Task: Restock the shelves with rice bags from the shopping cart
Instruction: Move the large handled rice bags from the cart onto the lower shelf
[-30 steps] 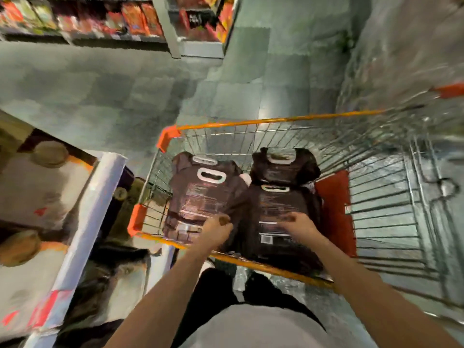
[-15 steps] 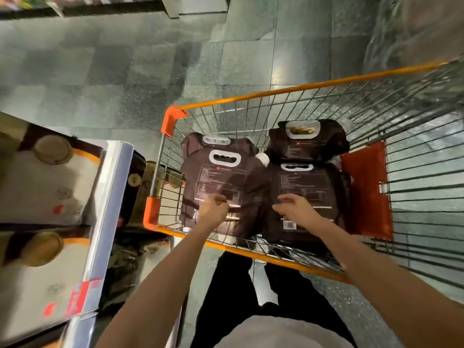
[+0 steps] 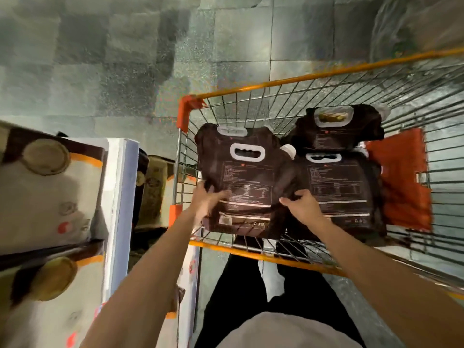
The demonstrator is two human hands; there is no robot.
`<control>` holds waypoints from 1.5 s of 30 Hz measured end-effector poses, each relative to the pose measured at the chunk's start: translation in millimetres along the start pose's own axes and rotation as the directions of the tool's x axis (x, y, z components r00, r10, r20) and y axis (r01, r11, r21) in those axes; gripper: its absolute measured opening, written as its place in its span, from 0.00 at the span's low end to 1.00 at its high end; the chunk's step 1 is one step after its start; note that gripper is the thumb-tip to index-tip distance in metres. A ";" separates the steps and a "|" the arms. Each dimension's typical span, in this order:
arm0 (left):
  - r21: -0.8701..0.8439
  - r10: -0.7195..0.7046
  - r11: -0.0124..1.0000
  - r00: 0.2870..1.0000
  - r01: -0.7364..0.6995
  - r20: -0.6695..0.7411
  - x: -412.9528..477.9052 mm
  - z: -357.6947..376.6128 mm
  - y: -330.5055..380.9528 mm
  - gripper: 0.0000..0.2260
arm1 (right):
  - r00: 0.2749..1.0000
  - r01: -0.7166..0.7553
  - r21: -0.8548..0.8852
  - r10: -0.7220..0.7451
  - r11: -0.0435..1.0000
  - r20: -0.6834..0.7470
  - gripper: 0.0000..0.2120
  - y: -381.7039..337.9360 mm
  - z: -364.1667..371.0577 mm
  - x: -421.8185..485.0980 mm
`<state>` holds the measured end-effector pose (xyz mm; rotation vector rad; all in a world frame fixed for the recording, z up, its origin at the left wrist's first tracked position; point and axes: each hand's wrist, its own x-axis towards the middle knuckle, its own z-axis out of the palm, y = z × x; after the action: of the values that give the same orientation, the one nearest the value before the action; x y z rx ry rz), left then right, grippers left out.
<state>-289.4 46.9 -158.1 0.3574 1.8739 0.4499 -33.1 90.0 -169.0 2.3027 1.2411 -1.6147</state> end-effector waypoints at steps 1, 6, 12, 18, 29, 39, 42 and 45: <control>-0.007 -0.019 1.000 1.000 0.019 0.014 -0.4 -2.0 4.6 0.37 | 1.000 -0.010 0.008 0.010 1.000 -0.002 0.30 0.5 1.5 -1.2; 0.022 -0.060 0.998 0.998 0.060 0.024 2.9 -7.5 3.0 0.45 | 0.998 -0.061 0.054 0.062 0.997 -0.021 0.28 0.1 4.2 -4.8; 0.043 0.013 0.999 0.996 -0.017 0.088 9.0 -10.7 -2.1 0.37 | 0.969 -0.184 0.055 0.172 0.981 0.177 0.21 9.1 14.5 -18.9; 0.112 0.020 0.993 0.997 -0.028 0.070 11.1 -14.2 -1.3 0.42 | 0.970 -0.164 -0.002 0.161 0.987 0.184 0.30 3.0 16.3 -26.0; -0.043 0.020 0.999 0.999 -0.018 0.042 7.4 -4.1 -1.3 0.37 | 0.989 -0.133 0.147 0.141 0.980 -0.040 0.34 6.1 27.0 -29.0; -0.063 0.048 0.997 0.970 -0.034 0.236 -12.0 -3.3 -0.2 0.45 | 0.971 -0.203 0.416 0.127 0.886 0.204 0.33 15.0 10.8 -27.2; -0.055 0.028 0.998 0.944 -0.011 0.328 -9.8 -0.5 2.6 0.28 | 0.971 -0.185 0.357 0.114 0.915 0.210 0.27 15.4 2.5 -23.1; -0.053 0.080 0.996 0.970 -0.070 0.230 -11.8 4.4 1.8 0.19 | 0.964 -0.206 0.363 0.124 0.909 0.234 0.24 21.3 -0.1 -15.2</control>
<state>-281.3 43.7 -148.9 0.4340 1.6247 0.4789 -21.3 67.1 -164.6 2.2827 0.7101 -2.1222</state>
